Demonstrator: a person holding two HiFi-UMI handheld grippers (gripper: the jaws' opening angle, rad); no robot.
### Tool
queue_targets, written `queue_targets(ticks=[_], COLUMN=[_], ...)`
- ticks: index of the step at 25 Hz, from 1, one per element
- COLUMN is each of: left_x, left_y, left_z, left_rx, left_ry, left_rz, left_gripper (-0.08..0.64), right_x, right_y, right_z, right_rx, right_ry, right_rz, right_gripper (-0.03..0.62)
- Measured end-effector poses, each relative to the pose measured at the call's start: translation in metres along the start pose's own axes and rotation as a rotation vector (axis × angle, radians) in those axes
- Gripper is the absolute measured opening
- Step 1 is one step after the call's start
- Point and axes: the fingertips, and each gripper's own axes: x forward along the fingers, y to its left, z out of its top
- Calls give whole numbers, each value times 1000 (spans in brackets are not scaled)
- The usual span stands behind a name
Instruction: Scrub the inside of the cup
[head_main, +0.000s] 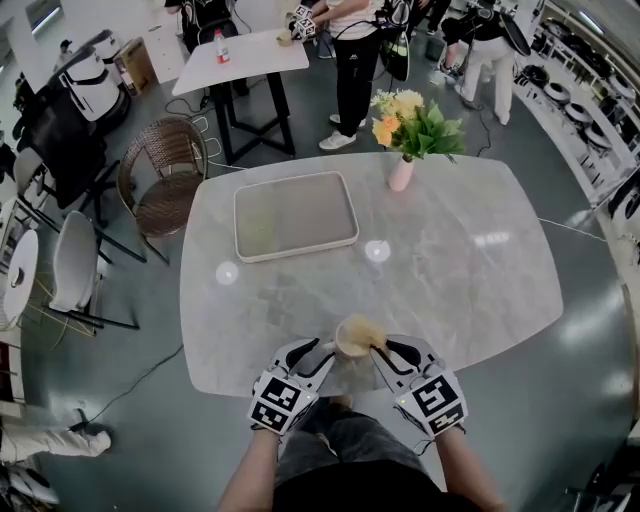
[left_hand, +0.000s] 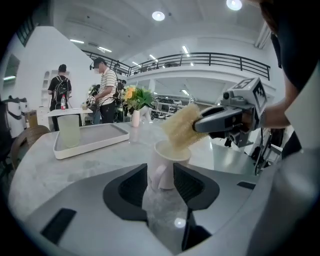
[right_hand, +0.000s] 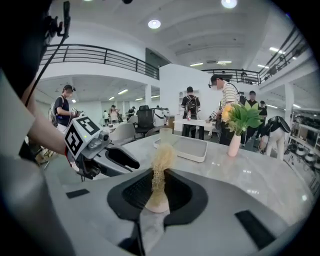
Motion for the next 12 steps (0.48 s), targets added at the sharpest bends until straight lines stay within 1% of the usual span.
queue_targets(ticks=[3, 8, 10, 12], left_x=[9, 22, 26, 29], left_y=[-1, -1, 1, 1], left_z=[-8, -21, -22, -24], left_rx=[62, 167, 194, 205], left_ry=[62, 157, 177, 189], left_rz=[0, -25, -29, -43], left_gripper=[174, 178, 178, 178], right_x=[7, 20, 25, 30], right_y=[1, 7, 9, 11], right_z=[-4, -9, -12, -14], right_rx=[-93, -270, -343, -405], right_ry=[86, 265, 332, 400], right_rz=[46, 133, 167, 197], right_gripper=[60, 61, 61, 61])
